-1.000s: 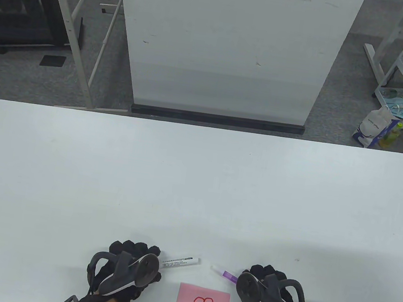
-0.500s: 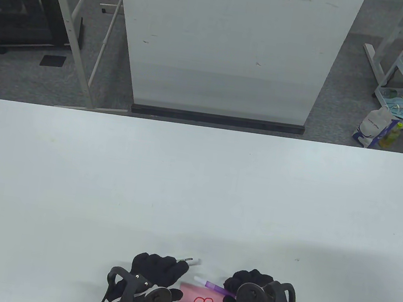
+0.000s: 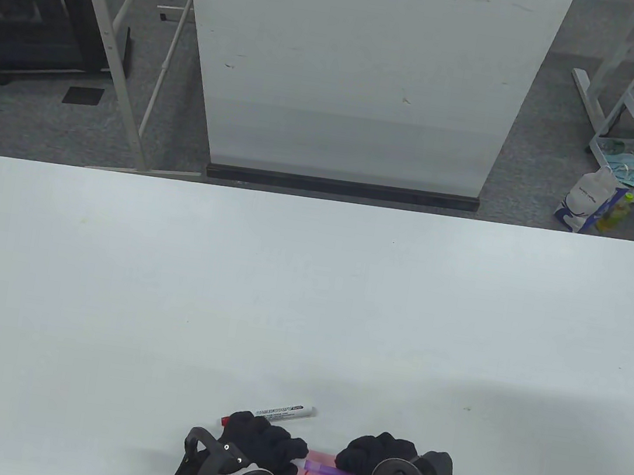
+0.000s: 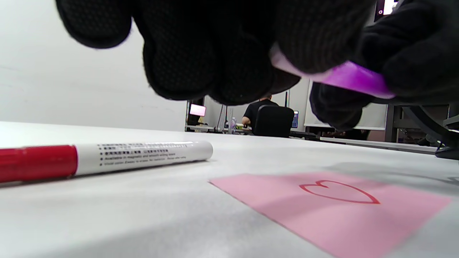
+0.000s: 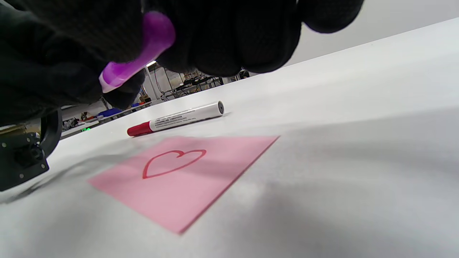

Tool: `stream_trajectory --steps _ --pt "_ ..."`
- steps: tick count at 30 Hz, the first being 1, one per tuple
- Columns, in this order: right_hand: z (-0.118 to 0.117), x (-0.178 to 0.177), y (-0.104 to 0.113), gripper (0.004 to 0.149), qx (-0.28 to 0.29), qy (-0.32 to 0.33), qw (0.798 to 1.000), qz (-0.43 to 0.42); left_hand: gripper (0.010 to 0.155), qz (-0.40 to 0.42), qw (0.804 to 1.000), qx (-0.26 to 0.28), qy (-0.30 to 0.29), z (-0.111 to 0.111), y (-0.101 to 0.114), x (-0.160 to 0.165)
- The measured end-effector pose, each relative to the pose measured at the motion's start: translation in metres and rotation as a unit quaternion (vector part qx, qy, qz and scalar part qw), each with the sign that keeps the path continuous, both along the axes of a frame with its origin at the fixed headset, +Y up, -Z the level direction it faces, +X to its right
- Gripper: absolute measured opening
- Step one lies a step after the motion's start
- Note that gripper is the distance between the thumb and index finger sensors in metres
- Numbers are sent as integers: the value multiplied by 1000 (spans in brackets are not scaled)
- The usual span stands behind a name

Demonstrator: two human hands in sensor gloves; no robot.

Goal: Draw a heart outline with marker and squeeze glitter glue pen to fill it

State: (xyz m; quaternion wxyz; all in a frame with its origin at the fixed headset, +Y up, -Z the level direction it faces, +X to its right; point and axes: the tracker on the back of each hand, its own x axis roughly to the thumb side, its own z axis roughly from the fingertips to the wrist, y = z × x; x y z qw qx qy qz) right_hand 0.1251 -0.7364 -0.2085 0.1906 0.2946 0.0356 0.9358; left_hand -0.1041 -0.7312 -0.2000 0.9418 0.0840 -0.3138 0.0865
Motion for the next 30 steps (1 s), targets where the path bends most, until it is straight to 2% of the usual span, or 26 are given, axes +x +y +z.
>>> stream_trajectory --steps 4,6,8,10,13,16,18,20,23,27,30 --pt "2 3 6 45 42 2 999 -8 47 13 998 -56 -3 -4 -3 -1" --pt "0 6 7 46 28 2 999 -42 48 40 996 -81 -6 -7 -4 -4" --pt "-5 9 5 49 -30 0 995 -95 48 71 991 -110 -17 -8 -5 -5" --pt "-6 8 2 53 -48 1 992 -118 48 95 988 -118 -26 -7 -4 -3" --pt "-5 8 2 51 -8 -2 992 -123 48 81 991 -100 -30 -3 -4 0" --pt "-7 11 2 50 -33 3 988 -148 48 115 988 -95 -33 -5 -4 -3" --pt "-8 12 1 49 -48 3 986 -158 57 129 987 -91 -24 -6 -1 -5" --pt "-9 12 0 49 -54 3 985 -163 58 134 987 -81 -23 -6 1 -5" --pt "-8 10 -1 48 -70 17 984 -165 48 159 983 -89 -22 -6 3 -7" --pt "-7 9 1 47 -64 19 984 -164 45 125 990 -64 -30 -3 3 -5" --pt "-6 11 0 50 -67 22 982 -174 47 126 987 -86 -48 -2 0 -1"
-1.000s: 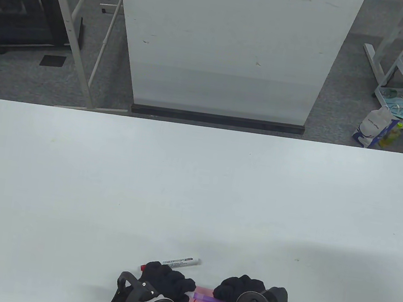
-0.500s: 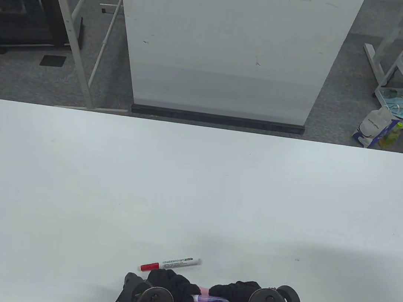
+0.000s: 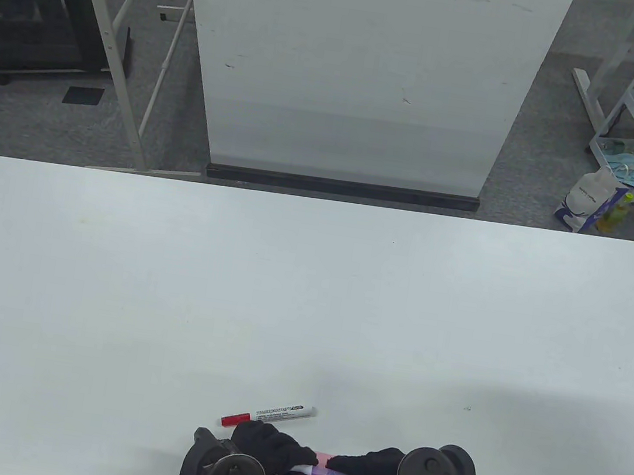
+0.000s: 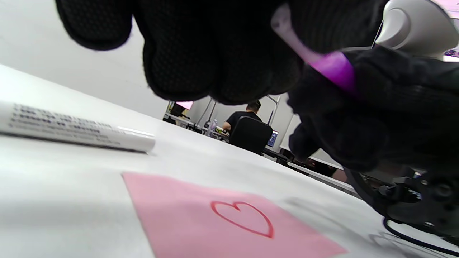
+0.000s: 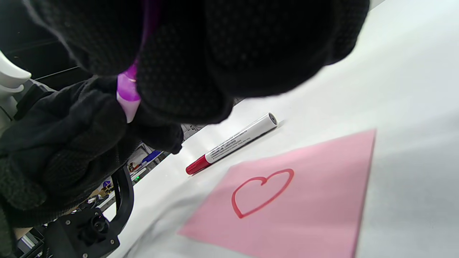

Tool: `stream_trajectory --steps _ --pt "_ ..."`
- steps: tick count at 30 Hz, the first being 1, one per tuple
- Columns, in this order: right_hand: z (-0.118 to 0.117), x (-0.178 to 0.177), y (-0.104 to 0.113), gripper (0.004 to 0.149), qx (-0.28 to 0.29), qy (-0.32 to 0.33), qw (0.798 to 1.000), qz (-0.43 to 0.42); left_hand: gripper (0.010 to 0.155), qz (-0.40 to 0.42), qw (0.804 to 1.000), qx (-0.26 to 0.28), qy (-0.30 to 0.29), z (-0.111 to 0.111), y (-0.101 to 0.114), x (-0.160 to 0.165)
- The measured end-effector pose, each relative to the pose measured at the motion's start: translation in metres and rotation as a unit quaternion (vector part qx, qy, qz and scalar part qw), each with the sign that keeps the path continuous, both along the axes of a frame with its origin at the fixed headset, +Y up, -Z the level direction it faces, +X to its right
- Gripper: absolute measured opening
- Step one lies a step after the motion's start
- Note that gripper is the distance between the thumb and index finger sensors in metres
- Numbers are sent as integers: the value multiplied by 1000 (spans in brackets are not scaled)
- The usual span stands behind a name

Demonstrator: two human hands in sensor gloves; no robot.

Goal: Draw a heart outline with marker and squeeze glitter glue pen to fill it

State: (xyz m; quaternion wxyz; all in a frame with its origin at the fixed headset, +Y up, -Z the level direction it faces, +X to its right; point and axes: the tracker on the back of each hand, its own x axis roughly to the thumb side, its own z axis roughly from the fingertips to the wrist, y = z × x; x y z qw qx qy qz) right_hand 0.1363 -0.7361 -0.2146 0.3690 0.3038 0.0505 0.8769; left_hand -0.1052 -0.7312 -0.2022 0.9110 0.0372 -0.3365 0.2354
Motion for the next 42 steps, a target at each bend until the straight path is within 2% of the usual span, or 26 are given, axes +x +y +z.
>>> stream_trajectory --steps 2,6,8,10,14,19,22,24,25,29,31,37,40,42 --pt "1 0 1 52 12 -7 1000 -16 48 9 1000 -12 -15 -1 -1 2" --pt "2 0 1 48 21 -11 1000 -9 49 8 1000 -9 2 -2 -3 3" --pt "1 0 1 47 17 -10 1000 -8 58 9 1000 -5 9 -3 -2 2" --pt "1 -1 0 47 17 -6 1000 -3 62 17 1000 11 19 -1 0 3" --pt "1 -1 1 47 12 -5 1000 -5 49 3 998 55 20 3 5 6" --pt "1 0 1 46 12 -4 1000 -9 47 -11 1000 25 6 3 0 7" --pt "1 -1 2 46 19 -7 1000 -4 50 -6 1000 3 15 1 -3 7" --pt "1 -1 1 46 21 -6 1000 1 65 -10 1000 19 19 1 -1 6" --pt "1 -1 1 46 20 -6 1000 2 66 -11 999 29 21 2 0 6" --pt "1 -1 1 46 18 -2 1000 5 51 -19 998 54 24 5 3 8" --pt "2 -2 1 46 21 -2 1000 8 48 -26 998 54 21 6 3 10" --pt "1 2 4 45 21 -9 1000 -6 46 -15 999 37 3 4 -1 9" --pt "0 3 5 45 22 -11 1000 -9 57 -16 999 35 6 2 -2 9" --pt "0 2 4 45 13 -4 1000 -10 56 -16 999 48 12 3 0 10"
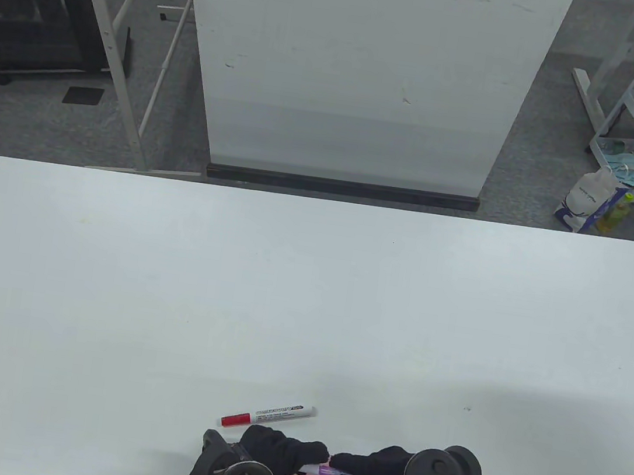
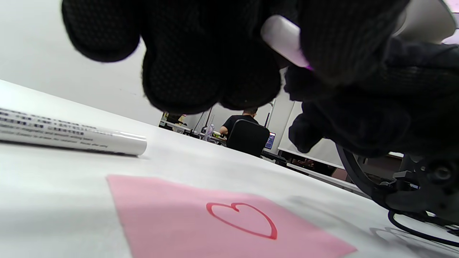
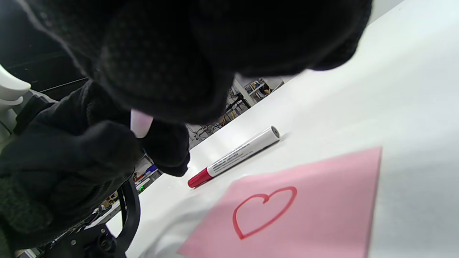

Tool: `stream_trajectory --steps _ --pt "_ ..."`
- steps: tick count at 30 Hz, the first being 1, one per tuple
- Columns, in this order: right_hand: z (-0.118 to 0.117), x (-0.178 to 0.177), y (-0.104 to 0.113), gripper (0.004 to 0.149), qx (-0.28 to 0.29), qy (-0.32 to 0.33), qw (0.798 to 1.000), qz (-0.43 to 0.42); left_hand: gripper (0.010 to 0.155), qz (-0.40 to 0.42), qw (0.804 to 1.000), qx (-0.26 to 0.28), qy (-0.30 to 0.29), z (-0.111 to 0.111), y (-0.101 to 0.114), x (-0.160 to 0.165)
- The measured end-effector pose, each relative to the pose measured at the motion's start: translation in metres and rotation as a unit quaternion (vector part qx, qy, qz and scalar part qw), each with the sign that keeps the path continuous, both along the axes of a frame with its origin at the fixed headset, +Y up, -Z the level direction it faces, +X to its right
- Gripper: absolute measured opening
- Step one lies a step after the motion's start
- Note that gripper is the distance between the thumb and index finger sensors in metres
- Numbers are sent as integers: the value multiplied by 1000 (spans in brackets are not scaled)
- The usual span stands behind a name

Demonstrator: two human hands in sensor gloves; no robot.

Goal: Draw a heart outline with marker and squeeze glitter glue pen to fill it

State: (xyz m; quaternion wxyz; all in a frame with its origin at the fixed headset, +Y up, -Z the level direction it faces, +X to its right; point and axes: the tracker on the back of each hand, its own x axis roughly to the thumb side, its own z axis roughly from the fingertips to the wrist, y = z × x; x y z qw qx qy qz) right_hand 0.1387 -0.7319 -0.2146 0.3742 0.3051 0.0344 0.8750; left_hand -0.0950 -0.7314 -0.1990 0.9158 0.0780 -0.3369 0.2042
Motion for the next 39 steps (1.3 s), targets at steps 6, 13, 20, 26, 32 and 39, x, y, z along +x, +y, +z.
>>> stream_trajectory --steps 6,13,20,26,32,39 --pt "2 -1 2 45 6 1 1000 5 49 -4 1000 28 1 5 5 4" --pt "2 1 2 46 31 -20 999 15 47 1 1000 9 -19 5 1 6" --pt "1 -1 0 45 11 -14 1000 5 60 -6 1000 15 -5 2 -1 4" --pt "1 0 -1 44 -9 -12 1000 -9 48 -13 999 35 -3 4 2 4" --pt "2 -1 0 43 -2 -27 1000 5 48 -52 998 31 11 1 -3 4" --pt "0 -1 0 42 3 -58 998 30 48 -104 992 14 64 -7 -8 -1"
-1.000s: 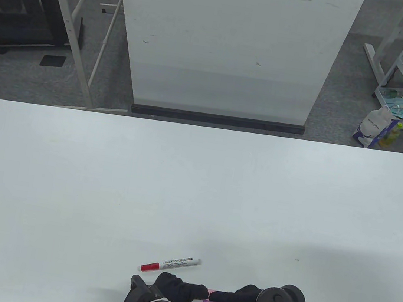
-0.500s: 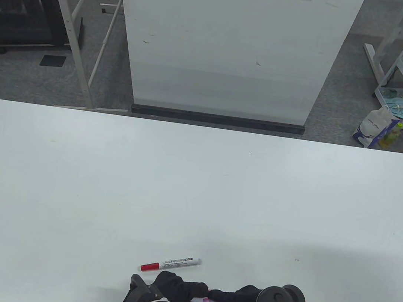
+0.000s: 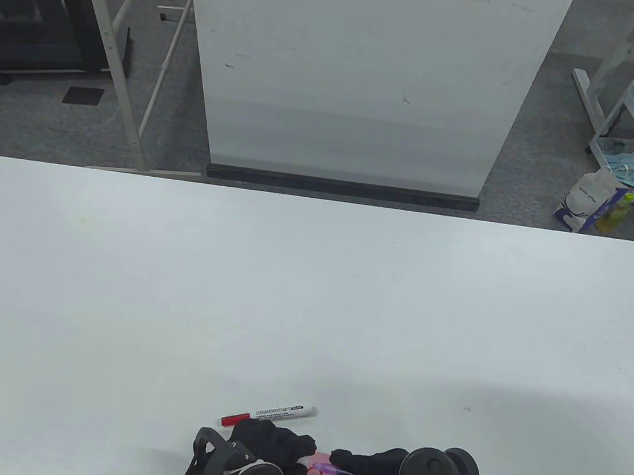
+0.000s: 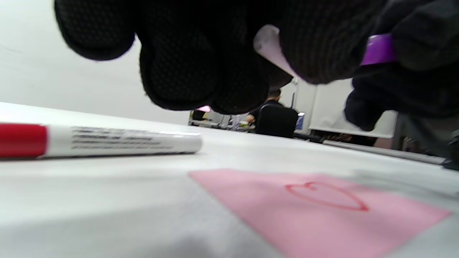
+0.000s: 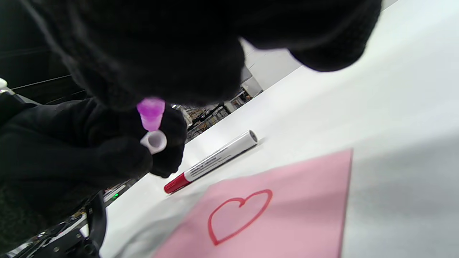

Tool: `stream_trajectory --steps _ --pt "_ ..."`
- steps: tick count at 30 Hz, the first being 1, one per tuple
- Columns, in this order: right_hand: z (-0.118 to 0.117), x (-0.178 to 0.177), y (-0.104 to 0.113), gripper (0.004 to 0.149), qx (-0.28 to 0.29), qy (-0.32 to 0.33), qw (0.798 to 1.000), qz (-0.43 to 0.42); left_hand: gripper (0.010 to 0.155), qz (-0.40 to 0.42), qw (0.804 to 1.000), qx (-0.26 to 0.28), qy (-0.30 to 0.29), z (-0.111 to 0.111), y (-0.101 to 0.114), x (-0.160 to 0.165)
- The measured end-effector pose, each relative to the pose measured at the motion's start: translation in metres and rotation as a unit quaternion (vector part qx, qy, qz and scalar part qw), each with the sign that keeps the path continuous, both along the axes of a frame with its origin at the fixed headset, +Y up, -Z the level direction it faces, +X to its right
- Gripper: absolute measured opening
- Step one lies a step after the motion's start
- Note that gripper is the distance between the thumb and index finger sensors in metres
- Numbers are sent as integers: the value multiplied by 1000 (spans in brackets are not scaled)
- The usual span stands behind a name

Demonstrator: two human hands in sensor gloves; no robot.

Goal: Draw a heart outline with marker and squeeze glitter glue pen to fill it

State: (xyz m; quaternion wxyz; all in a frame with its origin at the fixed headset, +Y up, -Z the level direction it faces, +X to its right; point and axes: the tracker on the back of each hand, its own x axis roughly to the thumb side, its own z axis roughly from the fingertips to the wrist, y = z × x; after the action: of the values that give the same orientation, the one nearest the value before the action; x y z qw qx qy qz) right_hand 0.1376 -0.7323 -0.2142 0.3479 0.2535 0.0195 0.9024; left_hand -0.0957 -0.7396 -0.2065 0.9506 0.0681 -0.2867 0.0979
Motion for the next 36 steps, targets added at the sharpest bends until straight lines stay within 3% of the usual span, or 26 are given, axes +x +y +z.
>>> stream_trajectory --steps 5,11,36 --pt "0 -5 -6 41 -8 -6 999 42 46 -49 999 2 -3 -3 -8 6" --pt "-2 -13 -13 40 -18 -2 997 73 47 -123 991 -48 9 -8 -15 16" --pt "-4 -32 -23 39 11 6 991 130 46 -130 989 -74 11 -12 -17 18"
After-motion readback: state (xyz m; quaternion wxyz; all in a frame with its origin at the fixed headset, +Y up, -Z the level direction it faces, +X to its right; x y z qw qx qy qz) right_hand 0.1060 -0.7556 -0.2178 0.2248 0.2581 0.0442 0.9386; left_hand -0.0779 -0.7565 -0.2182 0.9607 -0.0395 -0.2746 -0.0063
